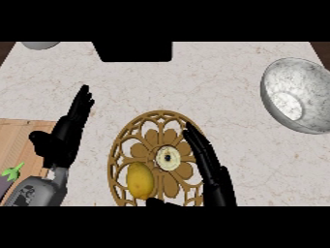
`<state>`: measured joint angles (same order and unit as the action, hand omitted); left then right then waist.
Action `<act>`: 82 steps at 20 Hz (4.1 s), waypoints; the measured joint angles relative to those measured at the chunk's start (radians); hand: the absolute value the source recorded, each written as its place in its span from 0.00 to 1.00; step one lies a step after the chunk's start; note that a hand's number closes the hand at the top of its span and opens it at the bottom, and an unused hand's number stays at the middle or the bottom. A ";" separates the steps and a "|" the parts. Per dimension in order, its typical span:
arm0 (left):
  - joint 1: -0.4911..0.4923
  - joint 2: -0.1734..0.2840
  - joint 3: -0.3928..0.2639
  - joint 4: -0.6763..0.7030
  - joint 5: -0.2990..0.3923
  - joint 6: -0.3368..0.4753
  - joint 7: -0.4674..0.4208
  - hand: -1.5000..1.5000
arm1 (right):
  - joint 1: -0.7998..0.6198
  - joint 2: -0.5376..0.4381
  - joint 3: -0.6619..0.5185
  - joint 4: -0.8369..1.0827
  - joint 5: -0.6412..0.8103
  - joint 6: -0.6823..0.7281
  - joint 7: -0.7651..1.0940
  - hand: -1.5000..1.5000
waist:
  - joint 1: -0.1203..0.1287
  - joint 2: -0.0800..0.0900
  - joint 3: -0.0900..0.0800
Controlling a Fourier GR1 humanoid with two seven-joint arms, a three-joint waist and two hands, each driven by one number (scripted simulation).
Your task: Pick the cupcake from the placemat and place it in the bowl
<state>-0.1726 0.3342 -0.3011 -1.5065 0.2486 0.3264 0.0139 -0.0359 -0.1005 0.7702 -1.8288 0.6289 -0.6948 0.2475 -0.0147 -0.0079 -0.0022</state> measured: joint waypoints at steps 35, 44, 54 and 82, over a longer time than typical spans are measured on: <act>-0.008 -0.130 0.108 0.014 -0.134 -0.112 0.034 0.50 | -0.046 0.086 -0.134 -0.079 -0.035 0.516 0.492 0.00 | 0.014 0.008 0.002; -0.002 -0.151 0.151 -0.030 -0.172 -0.149 0.083 0.50 | -0.054 0.099 -0.109 0.000 -0.113 0.416 0.444 0.00 | 0.015 0.008 0.002; 0.023 -0.202 0.166 -0.016 -0.221 -0.179 0.049 0.50 | -0.059 0.100 -0.061 0.197 -0.202 0.264 0.293 0.00 | 0.017 0.008 0.002; 0.026 -0.235 0.231 -0.023 -0.256 -0.239 0.054 0.50 | -0.204 0.080 0.020 0.499 -0.138 0.284 0.178 1.00 | 0.014 0.000 -0.002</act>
<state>-0.1468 0.0990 -0.0699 -1.5295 -0.0074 0.0871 0.0677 -0.2402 -0.0200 0.7900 -1.3302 0.4912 -0.4113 0.4253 -0.0007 -0.0076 -0.0040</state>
